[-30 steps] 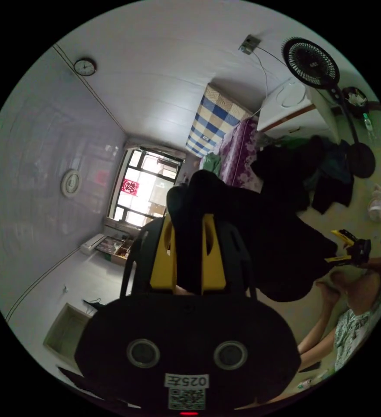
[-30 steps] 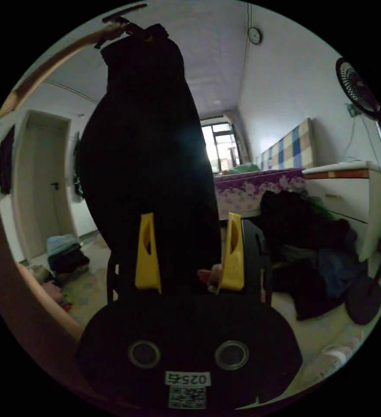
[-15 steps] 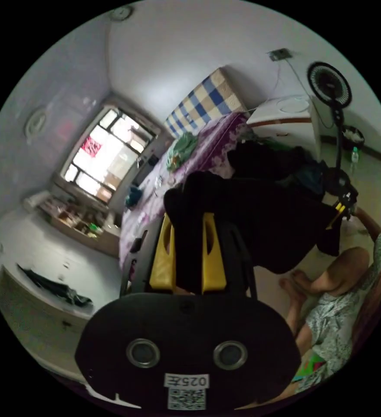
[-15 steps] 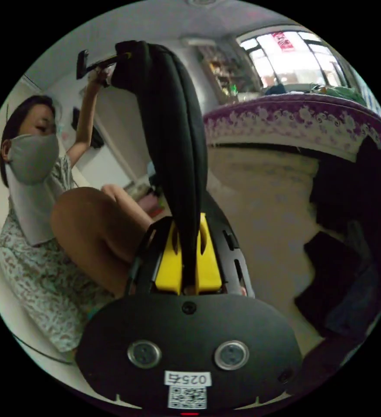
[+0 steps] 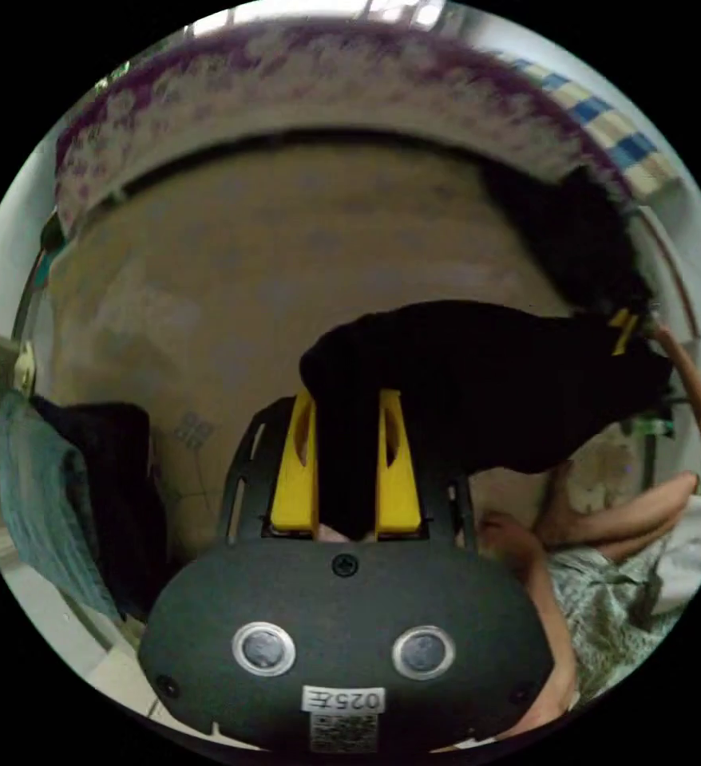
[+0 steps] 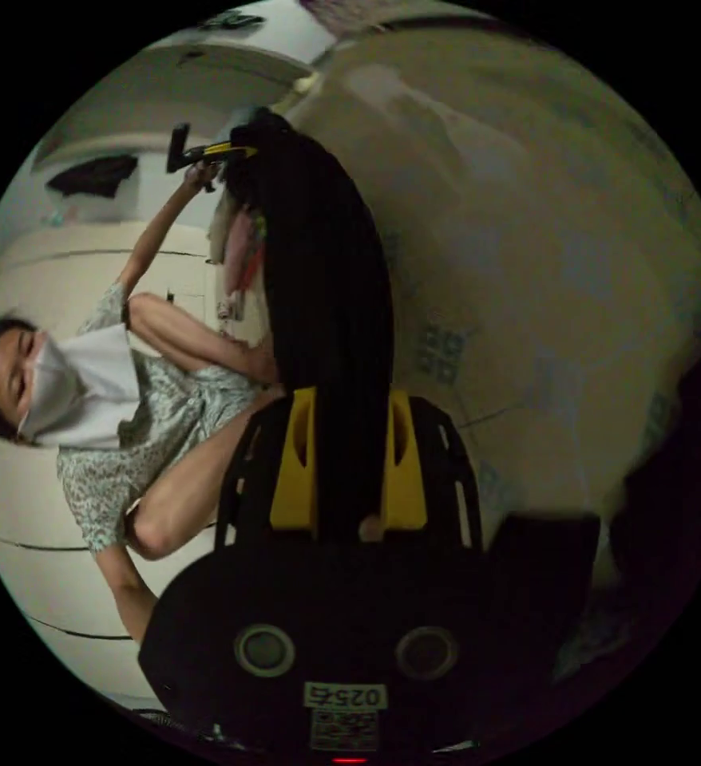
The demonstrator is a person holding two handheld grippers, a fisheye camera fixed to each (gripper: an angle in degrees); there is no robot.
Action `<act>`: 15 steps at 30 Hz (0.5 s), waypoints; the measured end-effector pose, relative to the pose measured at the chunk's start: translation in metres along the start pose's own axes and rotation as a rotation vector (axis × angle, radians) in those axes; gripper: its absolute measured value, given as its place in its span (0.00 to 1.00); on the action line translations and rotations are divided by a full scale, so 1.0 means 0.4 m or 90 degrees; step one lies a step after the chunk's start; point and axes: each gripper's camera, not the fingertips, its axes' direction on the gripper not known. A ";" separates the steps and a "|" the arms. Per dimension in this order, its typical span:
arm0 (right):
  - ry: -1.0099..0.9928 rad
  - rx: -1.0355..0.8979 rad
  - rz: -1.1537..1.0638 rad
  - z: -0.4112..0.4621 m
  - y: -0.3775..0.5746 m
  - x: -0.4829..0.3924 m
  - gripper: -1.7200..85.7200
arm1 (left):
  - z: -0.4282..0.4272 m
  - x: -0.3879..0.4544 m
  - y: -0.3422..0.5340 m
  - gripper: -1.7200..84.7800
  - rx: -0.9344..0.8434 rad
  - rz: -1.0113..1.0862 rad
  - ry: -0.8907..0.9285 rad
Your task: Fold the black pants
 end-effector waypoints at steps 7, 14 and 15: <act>0.030 0.099 0.022 -0.055 -0.096 0.129 0.14 | 0.201 -0.085 -0.117 0.01 -0.156 0.095 -0.374; 0.208 0.096 0.047 -0.147 -0.017 -0.064 0.02 | -0.145 -0.115 -0.191 0.01 0.007 0.003 -0.104; 0.255 0.144 0.063 -0.129 0.012 -0.112 0.02 | -0.155 -0.075 -0.177 0.01 0.034 0.009 -0.048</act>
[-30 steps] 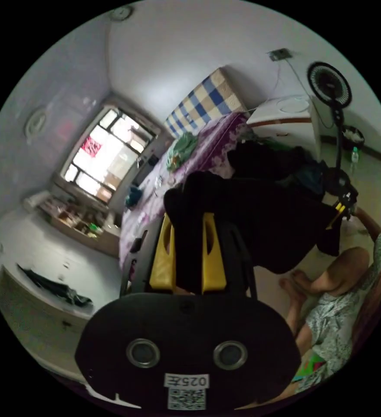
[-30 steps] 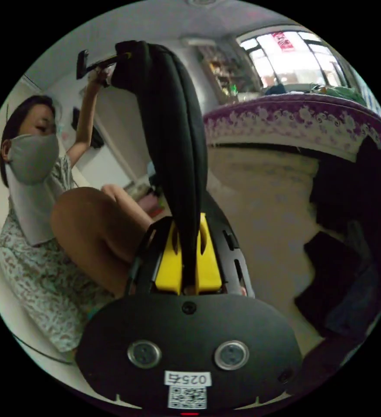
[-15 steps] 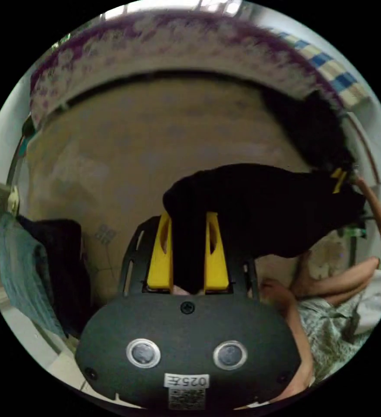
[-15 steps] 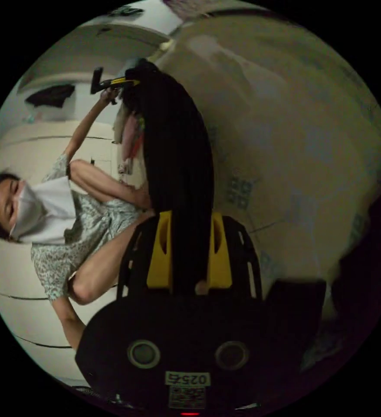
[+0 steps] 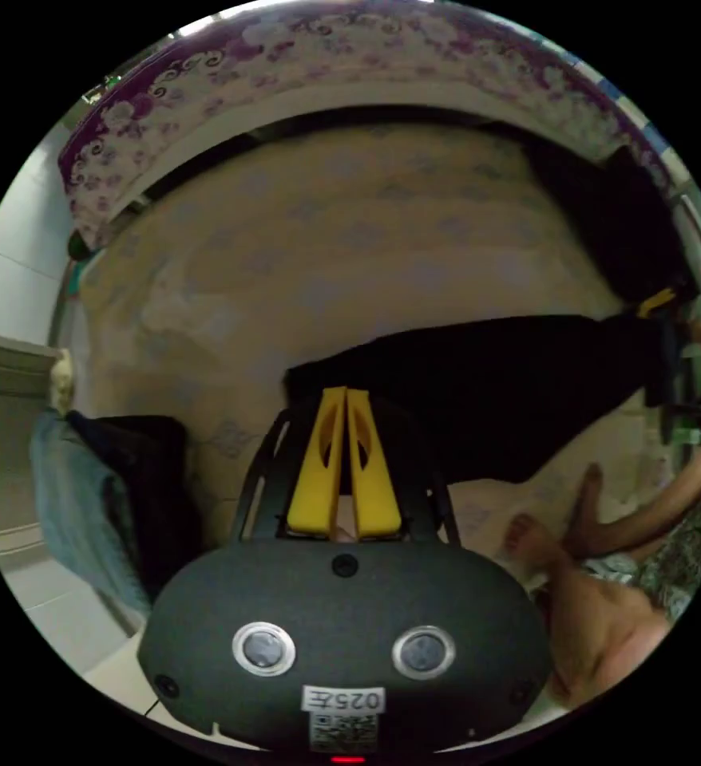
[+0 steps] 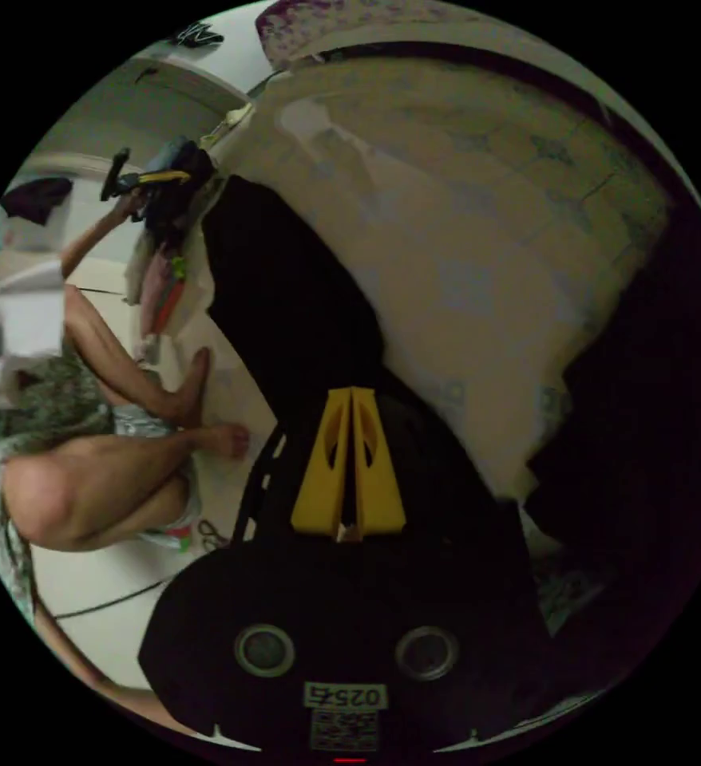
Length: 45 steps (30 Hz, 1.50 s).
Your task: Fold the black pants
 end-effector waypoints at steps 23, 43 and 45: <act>0.330 0.161 0.359 0.415 0.367 -0.397 0.01 | 0.369 -0.193 0.131 0.01 -0.202 0.037 -0.270; 0.031 0.264 0.457 0.239 0.604 -0.035 0.12 | 0.316 0.276 -0.099 0.10 -0.014 0.610 0.053; 0.099 0.255 0.464 0.224 0.603 -0.061 0.10 | 0.313 0.262 -0.096 0.09 -0.021 0.623 0.062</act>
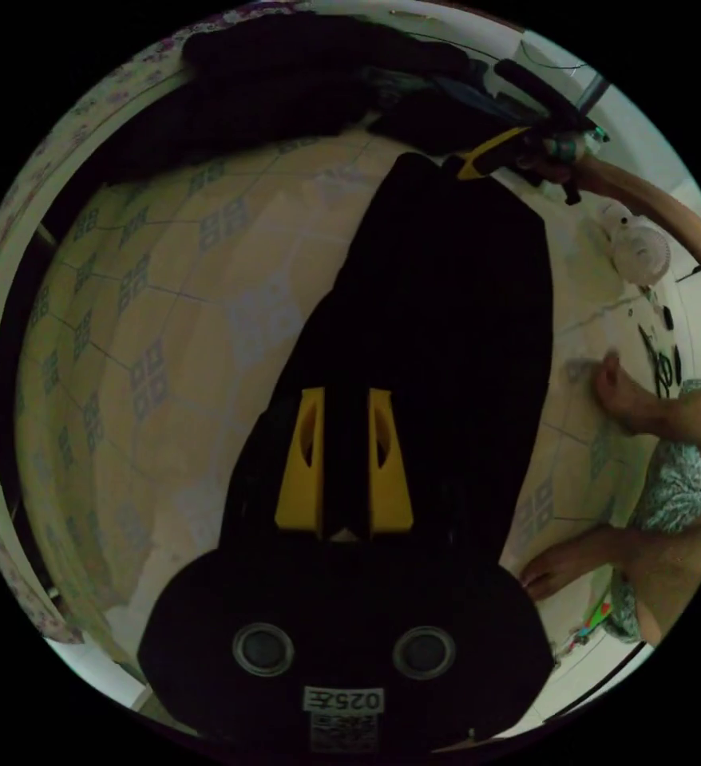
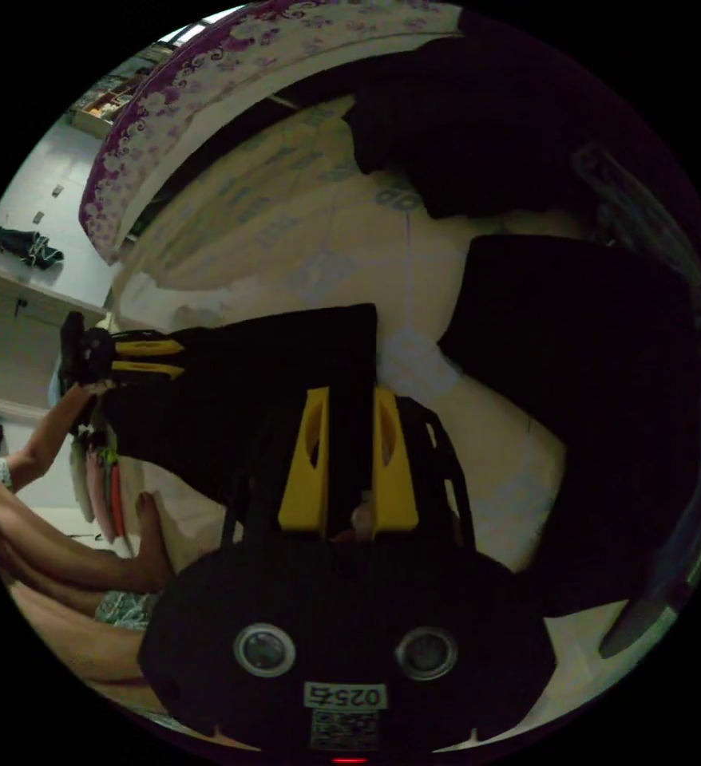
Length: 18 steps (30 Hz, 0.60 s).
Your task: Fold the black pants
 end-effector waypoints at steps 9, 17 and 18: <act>0.094 0.063 -0.068 -0.100 0.061 -0.050 0.07 | -0.026 0.053 0.079 0.03 -0.017 -0.001 -0.040; 0.076 0.163 -0.180 -0.210 0.077 -0.031 0.07 | -0.155 0.165 0.193 0.01 0.069 -0.088 -0.182; 0.049 0.147 -0.172 -0.203 0.037 -0.003 0.07 | -0.169 0.150 0.184 0.02 0.057 -0.107 -0.184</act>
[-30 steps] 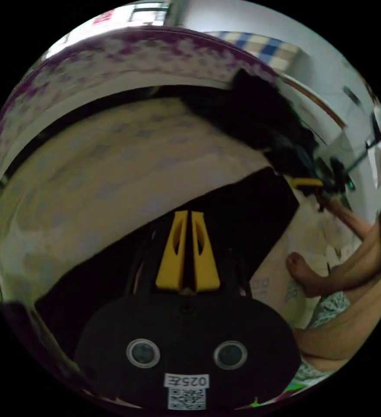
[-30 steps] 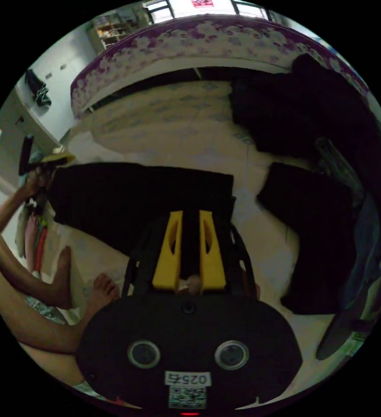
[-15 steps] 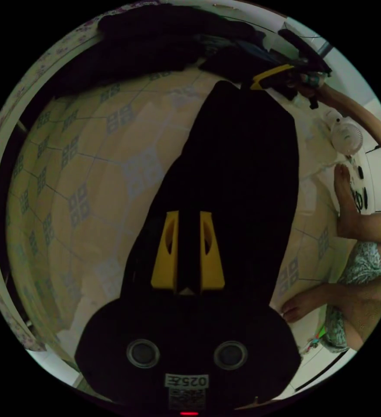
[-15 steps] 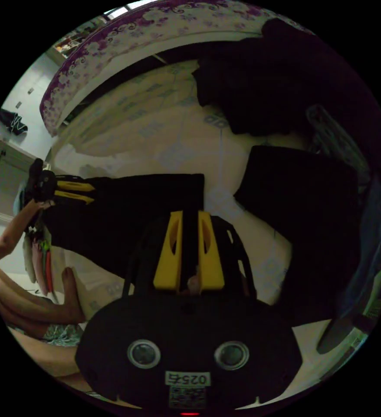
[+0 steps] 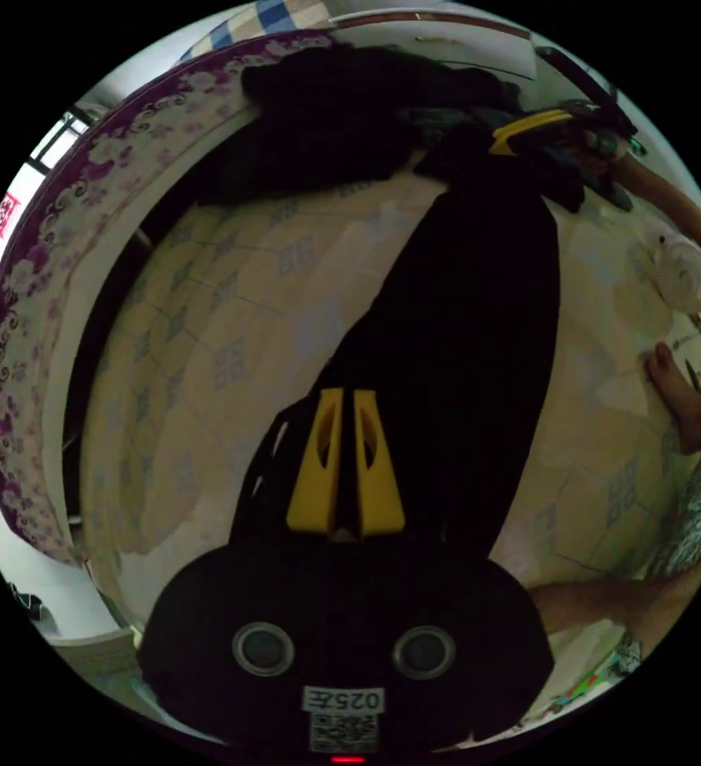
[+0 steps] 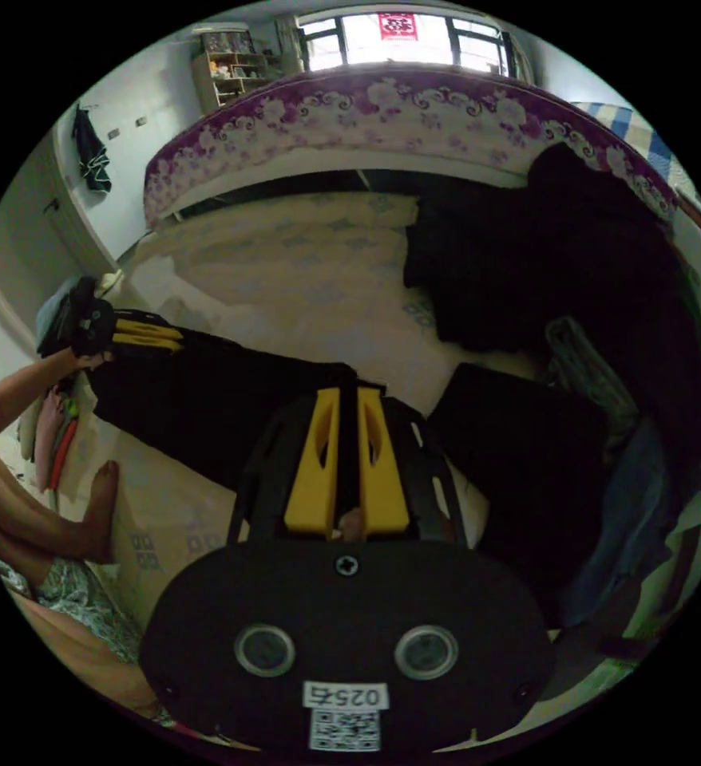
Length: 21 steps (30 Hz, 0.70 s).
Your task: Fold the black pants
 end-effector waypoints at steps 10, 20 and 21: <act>-0.157 -0.058 0.122 0.193 0.015 0.249 0.15 | -0.033 -0.103 0.109 0.03 -0.064 -0.333 -0.030; -0.243 -0.046 0.221 0.172 0.183 0.201 0.20 | -0.217 0.041 0.967 0.09 -0.011 -0.933 -0.036; -0.231 -0.041 0.225 0.177 0.176 0.191 0.20 | -0.211 0.076 1.089 0.09 0.045 -1.034 0.010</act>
